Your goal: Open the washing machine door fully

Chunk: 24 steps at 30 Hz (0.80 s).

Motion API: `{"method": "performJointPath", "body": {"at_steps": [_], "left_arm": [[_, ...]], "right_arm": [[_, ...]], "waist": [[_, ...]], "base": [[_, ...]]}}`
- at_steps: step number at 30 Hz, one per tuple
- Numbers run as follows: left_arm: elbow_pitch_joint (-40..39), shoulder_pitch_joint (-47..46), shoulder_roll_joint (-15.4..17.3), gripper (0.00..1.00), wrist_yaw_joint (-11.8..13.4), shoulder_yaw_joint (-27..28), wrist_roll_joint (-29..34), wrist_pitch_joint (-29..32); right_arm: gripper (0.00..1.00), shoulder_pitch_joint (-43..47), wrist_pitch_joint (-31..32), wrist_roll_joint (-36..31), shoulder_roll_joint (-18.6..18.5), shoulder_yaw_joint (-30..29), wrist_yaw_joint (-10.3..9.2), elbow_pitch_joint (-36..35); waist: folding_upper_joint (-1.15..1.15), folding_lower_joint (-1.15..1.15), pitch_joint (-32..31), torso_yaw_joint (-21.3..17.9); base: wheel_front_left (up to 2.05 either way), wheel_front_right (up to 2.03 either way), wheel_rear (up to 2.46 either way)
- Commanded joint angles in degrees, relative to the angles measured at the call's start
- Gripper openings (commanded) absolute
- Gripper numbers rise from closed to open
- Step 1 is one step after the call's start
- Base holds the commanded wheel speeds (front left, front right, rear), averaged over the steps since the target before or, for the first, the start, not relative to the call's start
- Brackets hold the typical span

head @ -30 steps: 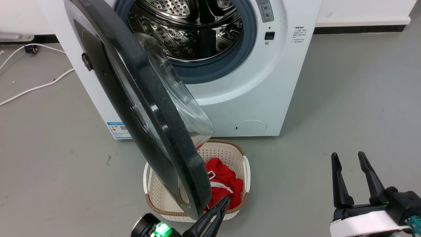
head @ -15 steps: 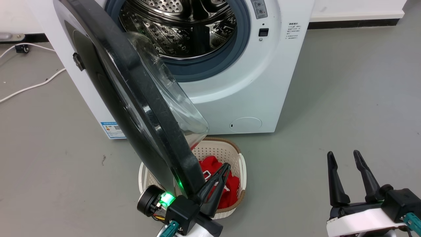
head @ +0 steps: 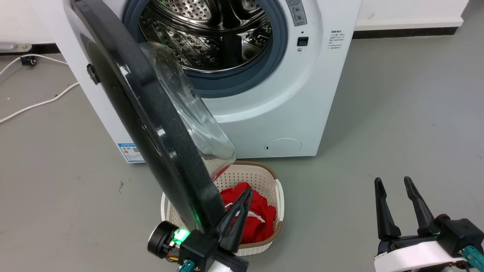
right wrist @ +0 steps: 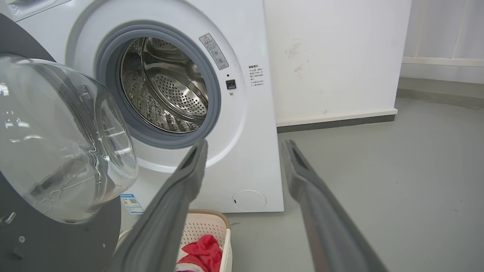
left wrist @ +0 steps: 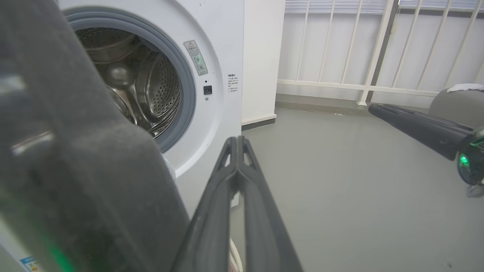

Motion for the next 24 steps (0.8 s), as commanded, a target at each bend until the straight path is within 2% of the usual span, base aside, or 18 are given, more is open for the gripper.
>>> {"method": "performJointPath", "body": {"at_steps": [1, 13, 24], "left_arm": [[-1.19, 1.26, 0.86, 0.00, 0.81, 1.58, 0.26, -0.07], [-9.23, 11.09, 1.59, 0.00, 3.18, 5.12, 0.75, -0.08], [-12.59, 17.38, 1.86, 0.00, 5.99, 9.52, 1.19, 0.04]], "right_arm": [[1.00, 0.36, -0.10, 0.15, 0.09, -0.02, -0.02, 0.13], [1.00, 1.05, -0.10, 0.18, 0.08, -0.22, -0.02, 0.23], [1.00, 1.07, -0.10, -0.29, 0.09, -0.87, -0.02, 0.04]], "waist": [[0.00, 0.00, -0.19, 0.37], [0.00, 0.00, -0.46, 4.02], [0.00, 0.00, 0.39, 8.82]], "base": [[0.00, 0.00, 0.00], [0.00, 0.00, 0.00], [0.00, 0.00, 0.00]]}}
